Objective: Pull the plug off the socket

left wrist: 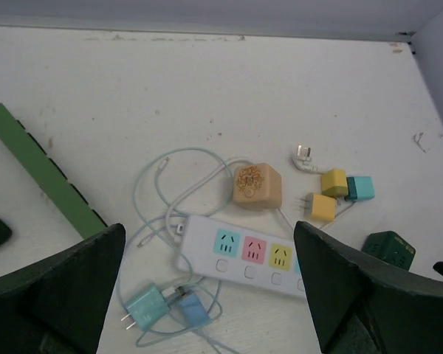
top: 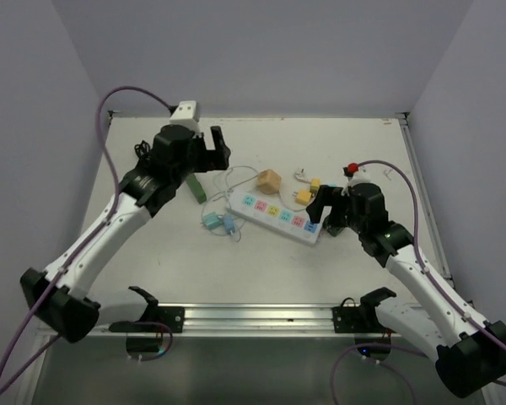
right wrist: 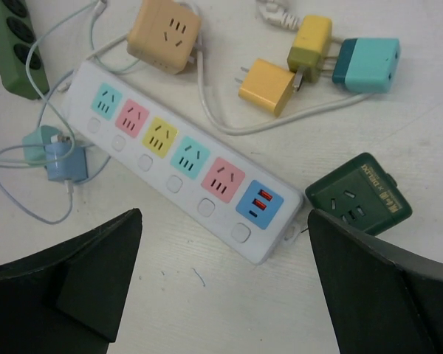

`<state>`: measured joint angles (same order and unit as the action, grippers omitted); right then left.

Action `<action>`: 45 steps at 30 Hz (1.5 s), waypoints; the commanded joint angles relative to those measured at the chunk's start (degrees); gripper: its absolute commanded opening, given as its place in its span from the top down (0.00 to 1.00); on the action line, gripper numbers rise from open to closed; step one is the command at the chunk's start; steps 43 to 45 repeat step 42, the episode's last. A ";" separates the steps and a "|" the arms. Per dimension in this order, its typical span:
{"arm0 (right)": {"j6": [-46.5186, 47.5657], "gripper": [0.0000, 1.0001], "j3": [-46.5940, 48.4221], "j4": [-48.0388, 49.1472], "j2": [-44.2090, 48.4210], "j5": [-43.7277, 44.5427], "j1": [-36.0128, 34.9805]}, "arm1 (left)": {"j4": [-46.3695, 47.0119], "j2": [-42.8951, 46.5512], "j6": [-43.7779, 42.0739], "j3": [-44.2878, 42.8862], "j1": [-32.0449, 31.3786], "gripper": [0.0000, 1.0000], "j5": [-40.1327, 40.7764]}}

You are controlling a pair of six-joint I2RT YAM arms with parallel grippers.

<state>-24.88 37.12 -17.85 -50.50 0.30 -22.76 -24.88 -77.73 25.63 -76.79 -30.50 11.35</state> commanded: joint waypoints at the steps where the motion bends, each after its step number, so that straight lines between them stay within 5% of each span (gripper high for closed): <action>1: 2.82 0.01 5.50 -6.05 0.58 5.41 0.09 | 1.77 11.88 -2.60 9.53 0.18 0.00 4.72; 9: 2.90 0.01 16.22 -16.78 -2.84 14.12 0.09 | -8.60 25.33 -7.76 12.28 0.09 0.01 8.77; 16: 2.39 0.01 16.23 -16.61 -2.68 19.38 0.09 | 3.16 39.32 -10.25 29.74 -0.08 0.00 12.79; 24: 1.77 0.01 14.64 -15.11 -1.44 19.92 -0.09 | 1.07 33.27 -9.11 30.48 0.09 0.00 12.64; 45: -0.34 0.01 14.63 -16.77 -3.72 22.73 -0.18 | 1.86 36.60 -8.49 32.94 0.00 0.01 17.21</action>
